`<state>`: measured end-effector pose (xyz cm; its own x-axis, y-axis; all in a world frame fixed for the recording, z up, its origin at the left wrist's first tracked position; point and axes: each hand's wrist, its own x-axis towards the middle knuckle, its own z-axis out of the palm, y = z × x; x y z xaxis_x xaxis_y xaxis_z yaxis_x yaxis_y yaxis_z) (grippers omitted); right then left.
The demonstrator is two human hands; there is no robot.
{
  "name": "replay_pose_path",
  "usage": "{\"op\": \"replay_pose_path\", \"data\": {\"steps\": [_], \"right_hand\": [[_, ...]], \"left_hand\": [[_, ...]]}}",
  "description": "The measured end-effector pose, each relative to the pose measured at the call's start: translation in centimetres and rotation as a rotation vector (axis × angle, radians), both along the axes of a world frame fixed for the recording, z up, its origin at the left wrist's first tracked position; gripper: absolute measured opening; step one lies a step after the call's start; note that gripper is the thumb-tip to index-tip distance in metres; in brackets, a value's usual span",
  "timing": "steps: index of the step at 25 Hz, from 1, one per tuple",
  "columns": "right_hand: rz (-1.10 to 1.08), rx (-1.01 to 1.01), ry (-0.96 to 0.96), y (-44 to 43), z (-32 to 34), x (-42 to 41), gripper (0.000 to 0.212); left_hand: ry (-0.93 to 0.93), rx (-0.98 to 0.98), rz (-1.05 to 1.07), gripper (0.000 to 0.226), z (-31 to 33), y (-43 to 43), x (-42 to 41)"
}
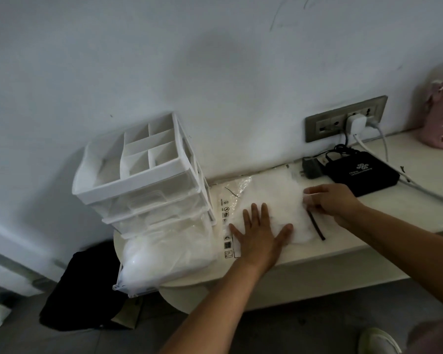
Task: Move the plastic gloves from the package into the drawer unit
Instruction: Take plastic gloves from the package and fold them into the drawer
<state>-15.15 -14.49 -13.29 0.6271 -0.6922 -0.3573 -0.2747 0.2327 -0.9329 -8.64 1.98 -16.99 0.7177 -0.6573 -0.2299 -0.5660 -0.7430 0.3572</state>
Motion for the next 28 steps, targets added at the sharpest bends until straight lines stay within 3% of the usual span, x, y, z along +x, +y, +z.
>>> {"op": "replay_pose_path", "data": {"steps": [7,10,12,17,20,22,23,25,27,28], "right_hand": [[0.013,0.196,-0.133,-2.3,4.0,-0.1,0.017],[0.155,0.24,0.004,-2.8,4.3,-1.0,0.013],[0.192,0.154,0.048,-2.9,4.1,-1.2,0.012],[0.216,0.053,-0.138,-2.7,4.3,-1.1,0.018],[0.244,0.148,-0.352,-2.7,5.8,-1.1,0.027],[0.245,0.337,-0.557,-2.8,7.6,-1.3,0.027],[0.275,0.412,-0.631,-2.7,8.4,-1.5,0.026],[0.393,0.412,-0.656,-2.0,9.9,-1.8,0.019],[0.553,0.304,-0.601,-1.0,10.6,-1.9,0.014],[0.622,0.247,-0.577,-0.6,10.6,-1.7,0.016]], "left_hand": [[0.08,-0.02,0.068,0.117,0.6,-0.1,0.4],[0.105,0.058,0.092,0.096,1.1,-0.4,0.9],[0.103,0.059,0.117,0.084,1.8,-0.9,1.0],[0.011,-0.334,-0.218,0.074,3.9,-3.6,0.4],[0.096,-0.071,-0.262,0.075,2.8,-4.9,0.2],[0.107,0.1,-0.261,0.075,1.7,-5.1,0.6],[0.139,0.061,-0.253,0.073,1.9,-4.9,0.6],[0.35,-0.364,-0.099,0.057,3.4,-3.5,0.9],[0.863,-0.828,0.232,0.042,5.7,-2.2,2.0],[1.073,-0.975,0.3,0.05,6.9,-1.6,2.7]]}}
